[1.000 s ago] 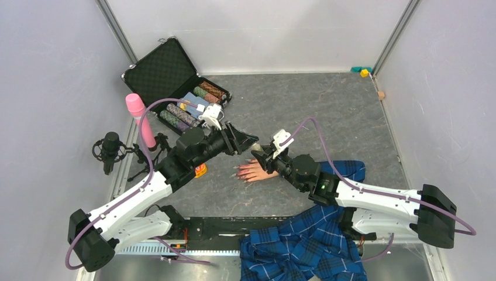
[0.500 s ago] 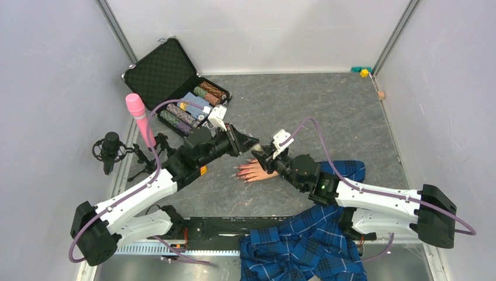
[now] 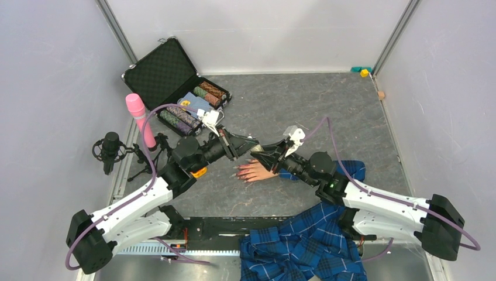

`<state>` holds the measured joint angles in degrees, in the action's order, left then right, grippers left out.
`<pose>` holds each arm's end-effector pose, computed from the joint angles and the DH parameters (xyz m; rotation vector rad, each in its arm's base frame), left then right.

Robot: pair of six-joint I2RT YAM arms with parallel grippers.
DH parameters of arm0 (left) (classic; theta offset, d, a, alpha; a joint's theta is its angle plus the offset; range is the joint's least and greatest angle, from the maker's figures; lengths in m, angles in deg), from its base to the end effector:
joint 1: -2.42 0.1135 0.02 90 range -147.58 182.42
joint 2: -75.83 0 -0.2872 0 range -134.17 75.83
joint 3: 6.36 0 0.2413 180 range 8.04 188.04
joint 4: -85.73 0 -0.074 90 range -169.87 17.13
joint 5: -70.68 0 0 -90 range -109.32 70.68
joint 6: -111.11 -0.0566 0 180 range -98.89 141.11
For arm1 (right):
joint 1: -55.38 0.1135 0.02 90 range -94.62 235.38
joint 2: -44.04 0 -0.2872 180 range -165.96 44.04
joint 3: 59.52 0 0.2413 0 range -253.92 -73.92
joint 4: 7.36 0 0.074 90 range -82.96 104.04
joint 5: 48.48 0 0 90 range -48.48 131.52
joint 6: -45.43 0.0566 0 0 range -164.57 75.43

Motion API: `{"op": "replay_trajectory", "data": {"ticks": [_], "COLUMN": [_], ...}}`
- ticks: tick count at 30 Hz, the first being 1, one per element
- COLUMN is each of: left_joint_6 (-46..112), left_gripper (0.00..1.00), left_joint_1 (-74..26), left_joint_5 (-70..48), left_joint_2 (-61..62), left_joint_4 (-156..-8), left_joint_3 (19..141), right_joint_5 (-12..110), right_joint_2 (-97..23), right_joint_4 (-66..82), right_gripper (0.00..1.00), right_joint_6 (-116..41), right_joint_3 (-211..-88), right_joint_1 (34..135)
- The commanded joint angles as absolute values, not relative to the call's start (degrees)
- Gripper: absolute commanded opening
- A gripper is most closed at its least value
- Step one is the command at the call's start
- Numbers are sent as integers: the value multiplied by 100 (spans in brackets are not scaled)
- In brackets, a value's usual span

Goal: Paint the nails
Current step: Screw the nail polish bottle.

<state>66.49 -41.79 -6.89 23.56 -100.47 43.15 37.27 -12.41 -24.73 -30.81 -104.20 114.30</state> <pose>0.1451 -0.1582 0.3368 0.1768 1.6785 -1.3840 0.1209 0.1925 0.3164 -0.5363 1.4547 0.9661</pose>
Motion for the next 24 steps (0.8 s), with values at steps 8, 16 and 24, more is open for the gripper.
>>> {"op": "replay_trajectory", "data": {"ticks": [8, 16, 24], "left_joint_6": [6121, 6303, 6429], "left_gripper": [2, 2, 2], "left_joint_1": [-4205, -4206, -4214], "left_joint_5": [1815, 2934, 3498], "left_joint_2": [2884, 2848, 2675], "left_joint_4": [-11631, -12214, -12504], "left_joint_3": [4353, 4464, 4489], "right_joint_5": [6656, 7560, 7551], "right_joint_2": [-1562, -2245, -2606], "right_joint_4": [-5387, -6686, -6766], "right_gripper": [0, 0, 0], "right_joint_6": [-1427, -553, -419], "right_joint_3": [-10174, -10051, -10097], "right_joint_1": [10768, 10714, 10698]}}
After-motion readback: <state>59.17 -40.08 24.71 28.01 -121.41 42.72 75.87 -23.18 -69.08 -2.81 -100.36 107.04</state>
